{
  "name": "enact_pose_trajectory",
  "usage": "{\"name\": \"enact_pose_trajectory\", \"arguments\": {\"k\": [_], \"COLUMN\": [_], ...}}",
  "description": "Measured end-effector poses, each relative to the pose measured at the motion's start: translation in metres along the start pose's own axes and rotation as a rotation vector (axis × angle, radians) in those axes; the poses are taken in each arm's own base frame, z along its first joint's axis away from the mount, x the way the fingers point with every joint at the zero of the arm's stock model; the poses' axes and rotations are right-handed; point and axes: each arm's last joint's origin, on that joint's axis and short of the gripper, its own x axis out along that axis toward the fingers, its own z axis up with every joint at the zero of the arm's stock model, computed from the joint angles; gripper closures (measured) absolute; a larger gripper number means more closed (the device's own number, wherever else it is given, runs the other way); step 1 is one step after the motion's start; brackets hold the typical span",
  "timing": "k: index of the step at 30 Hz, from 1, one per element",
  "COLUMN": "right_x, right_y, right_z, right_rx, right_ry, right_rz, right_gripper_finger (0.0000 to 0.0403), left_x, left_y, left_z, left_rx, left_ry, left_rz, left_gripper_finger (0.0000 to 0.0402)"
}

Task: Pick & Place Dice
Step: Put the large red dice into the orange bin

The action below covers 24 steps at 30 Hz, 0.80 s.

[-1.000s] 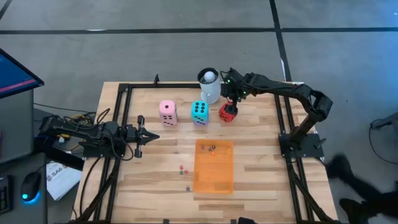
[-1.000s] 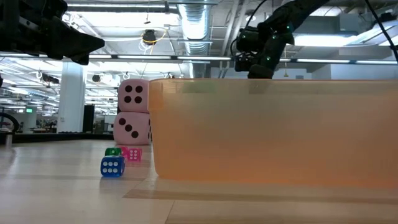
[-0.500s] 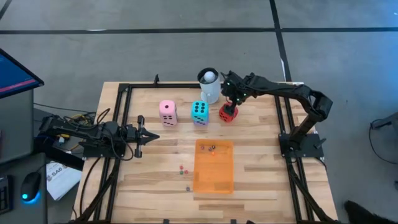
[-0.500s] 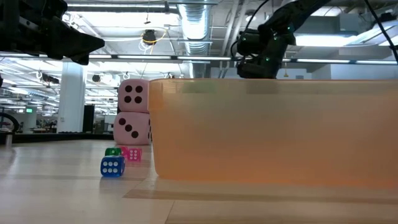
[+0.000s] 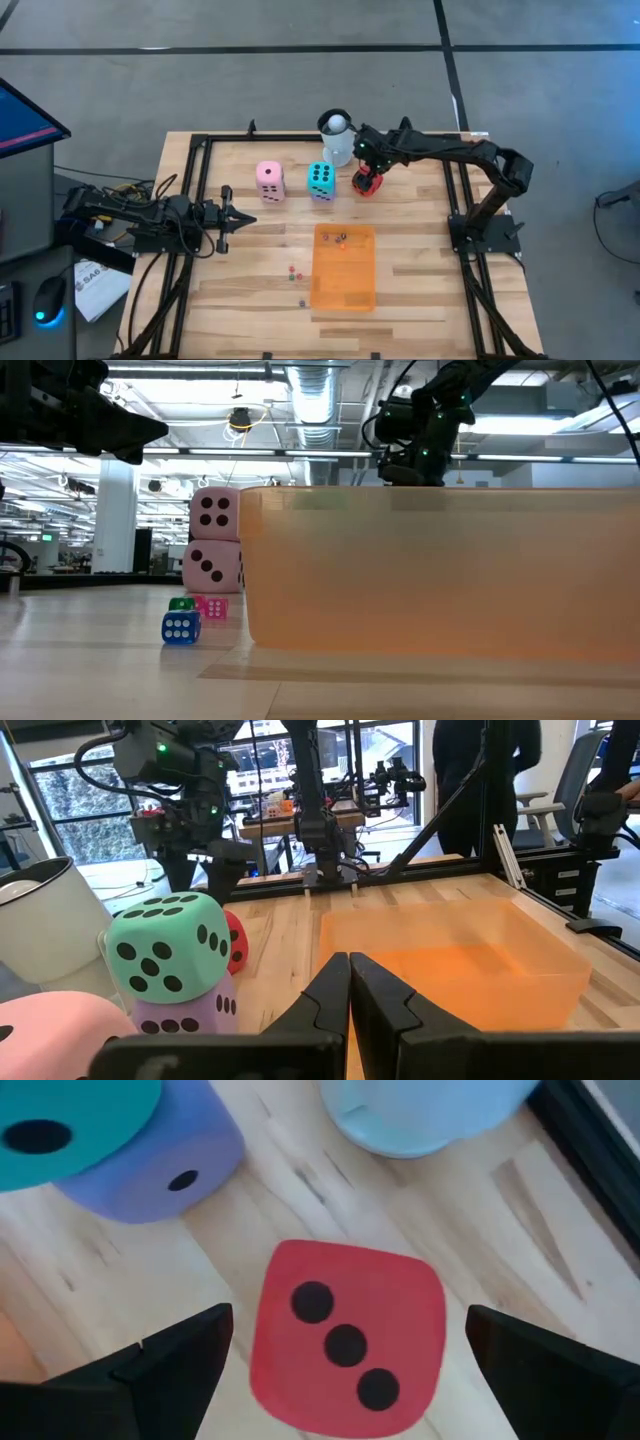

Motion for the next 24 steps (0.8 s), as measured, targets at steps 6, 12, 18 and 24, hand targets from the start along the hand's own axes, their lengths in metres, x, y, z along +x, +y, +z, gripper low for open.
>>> {"name": "enact_pose_trajectory", "arguments": {"k": [6,12,18,24], "right_x": [0.0,0.0,0.0,0.011], "right_y": [0.0,-0.002,0.001,-0.001], "right_z": [0.0,0.0,0.0,-0.009], "right_rx": [0.027,0.035,0.026,0.061], "right_ry": [-0.003,-0.003,-0.003,0.008], "right_rz": [-0.013,-0.017,-0.013,-0.016], "right_gripper_finger": [0.0007,0.0007,0.0007,0.0007], "left_x": [0.0,0.0,0.0,0.0], "left_y": [0.0,0.0,0.0,0.0], "left_z": [0.0,0.0,0.0,0.0], "left_rx": [0.0,0.0,0.0,0.0], "left_ry": [0.0,0.0,0.0,0.0], "left_rz": [0.0,0.0,0.0,0.0], "left_gripper_finger": [0.0402,0.0402,0.0402,0.0402]}}
